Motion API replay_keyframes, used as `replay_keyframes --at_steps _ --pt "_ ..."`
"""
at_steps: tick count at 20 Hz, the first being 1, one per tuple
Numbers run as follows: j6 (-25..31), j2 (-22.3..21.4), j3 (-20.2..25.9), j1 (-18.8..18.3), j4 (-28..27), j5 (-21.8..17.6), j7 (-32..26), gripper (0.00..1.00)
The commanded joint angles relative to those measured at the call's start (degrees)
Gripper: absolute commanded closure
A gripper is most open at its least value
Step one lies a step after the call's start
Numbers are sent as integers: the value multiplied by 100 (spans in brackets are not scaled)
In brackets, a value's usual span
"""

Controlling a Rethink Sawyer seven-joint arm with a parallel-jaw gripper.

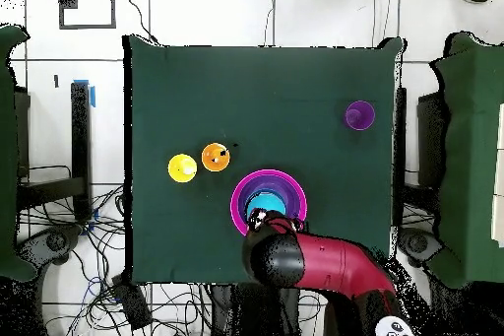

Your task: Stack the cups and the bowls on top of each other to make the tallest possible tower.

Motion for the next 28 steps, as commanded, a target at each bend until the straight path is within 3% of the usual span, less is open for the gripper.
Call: replay_keyframes --at_steps 1,8,18,28 --pt "568 138 562 -42 256 2 40 0" --pt "583 190 581 -79 189 -48 20 0" --pt "1076 646 611 -66 -841 -122 -255 0" --pt "800 1024 594 -11 -1191 -232 -131 0"
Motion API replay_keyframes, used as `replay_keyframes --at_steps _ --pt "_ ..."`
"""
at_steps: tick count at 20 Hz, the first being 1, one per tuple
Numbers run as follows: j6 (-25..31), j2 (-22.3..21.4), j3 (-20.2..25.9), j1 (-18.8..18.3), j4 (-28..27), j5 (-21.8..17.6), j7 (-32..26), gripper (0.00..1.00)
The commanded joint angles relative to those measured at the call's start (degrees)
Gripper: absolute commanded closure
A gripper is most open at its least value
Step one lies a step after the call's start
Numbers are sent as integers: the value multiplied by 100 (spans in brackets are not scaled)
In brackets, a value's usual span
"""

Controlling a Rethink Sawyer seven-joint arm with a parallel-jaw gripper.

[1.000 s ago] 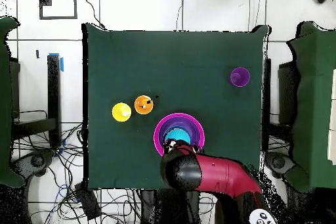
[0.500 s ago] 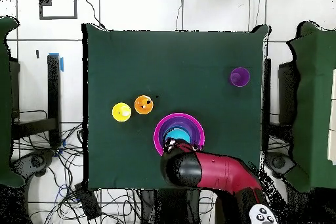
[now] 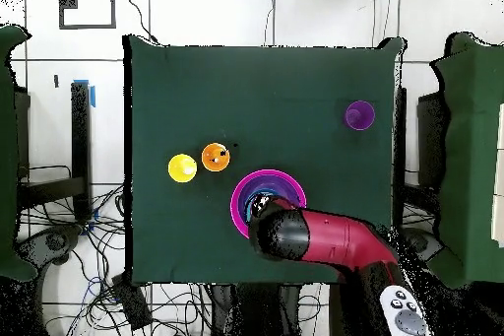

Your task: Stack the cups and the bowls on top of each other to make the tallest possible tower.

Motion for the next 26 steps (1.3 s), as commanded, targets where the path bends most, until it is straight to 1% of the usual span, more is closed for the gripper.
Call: replay_keyframes --at_steps 1,4,12,18,20,21,23,24,25,26 --pt "307 576 441 28 -561 -246 -122 0" --pt "229 579 409 67 -555 -271 -77 0" --pt "103 599 549 -66 -392 -192 -72 0" --pt "-216 645 617 -167 -164 -186 50 0" --pt "79 293 776 -317 64 -29 -64 0" --pt "436 -104 856 -391 221 132 -175 0" --pt "1364 -1006 879 -426 415 497 -452 0" --pt "1727 -1261 856 -416 385 591 -558 0" --pt "1942 -1391 864 -430 365 649 -611 0" --pt "1998 -1430 887 -443 359 665 -628 0"
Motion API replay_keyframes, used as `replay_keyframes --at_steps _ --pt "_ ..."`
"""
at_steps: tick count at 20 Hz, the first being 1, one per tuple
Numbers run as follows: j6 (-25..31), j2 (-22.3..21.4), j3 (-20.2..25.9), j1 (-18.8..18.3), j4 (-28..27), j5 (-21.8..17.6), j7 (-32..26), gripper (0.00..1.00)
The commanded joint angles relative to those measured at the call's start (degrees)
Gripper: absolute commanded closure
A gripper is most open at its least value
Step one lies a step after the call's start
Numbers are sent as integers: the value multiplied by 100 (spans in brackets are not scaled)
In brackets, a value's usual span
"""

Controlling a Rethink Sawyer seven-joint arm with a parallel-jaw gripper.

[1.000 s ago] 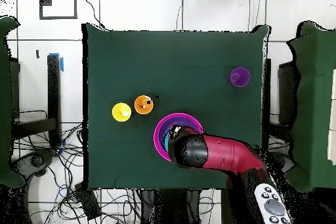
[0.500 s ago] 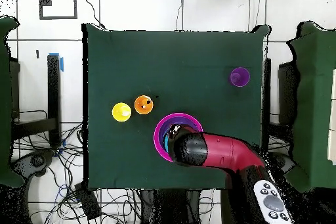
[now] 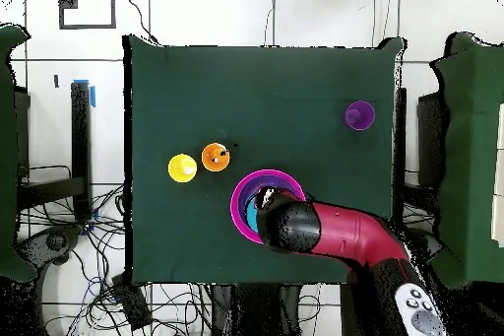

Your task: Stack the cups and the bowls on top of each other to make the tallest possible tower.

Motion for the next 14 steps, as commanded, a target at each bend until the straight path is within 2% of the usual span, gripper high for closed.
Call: replay_keyframes --at_steps 1,9,14 --pt "1722 -1259 592 -123 408 501 -612 0" --pt "1523 -1268 691 -192 549 498 -548 0" --pt "901 -829 780 -266 517 265 -433 0"
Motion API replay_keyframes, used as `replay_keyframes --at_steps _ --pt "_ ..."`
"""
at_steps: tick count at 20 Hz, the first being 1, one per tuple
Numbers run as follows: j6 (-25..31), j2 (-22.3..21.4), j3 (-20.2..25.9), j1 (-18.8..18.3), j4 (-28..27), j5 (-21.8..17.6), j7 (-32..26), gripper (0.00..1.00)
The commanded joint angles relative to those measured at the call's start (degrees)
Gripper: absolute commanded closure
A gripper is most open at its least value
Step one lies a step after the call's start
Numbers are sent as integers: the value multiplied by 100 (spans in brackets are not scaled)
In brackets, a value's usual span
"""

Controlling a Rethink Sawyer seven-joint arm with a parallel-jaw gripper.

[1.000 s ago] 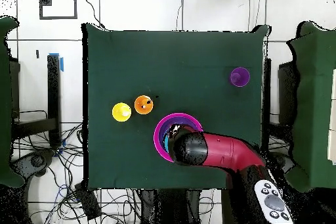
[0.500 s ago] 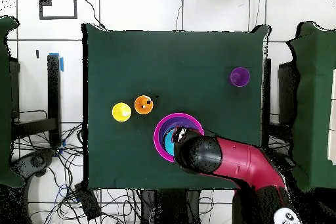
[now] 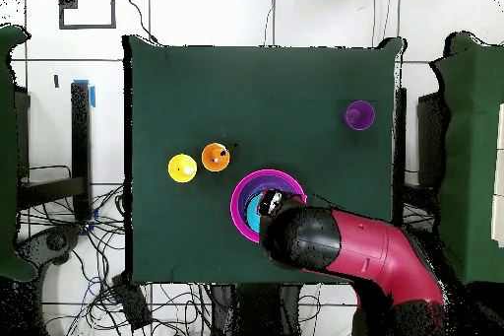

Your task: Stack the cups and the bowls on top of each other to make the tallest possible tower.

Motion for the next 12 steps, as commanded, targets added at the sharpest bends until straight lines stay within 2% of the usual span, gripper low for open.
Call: replay_keyframes --at_steps 1,4,6,10,12 --pt "-468 560 553 -81 370 -208 -377 0" --pt "-966 910 624 -151 341 -364 -344 0" --pt "-1211 1108 507 -85 238 -621 -251 0" --pt "-1201 1354 300 10 -32 -897 -156 0" --pt "-1019 1379 241 44 -218 -949 -154 0"
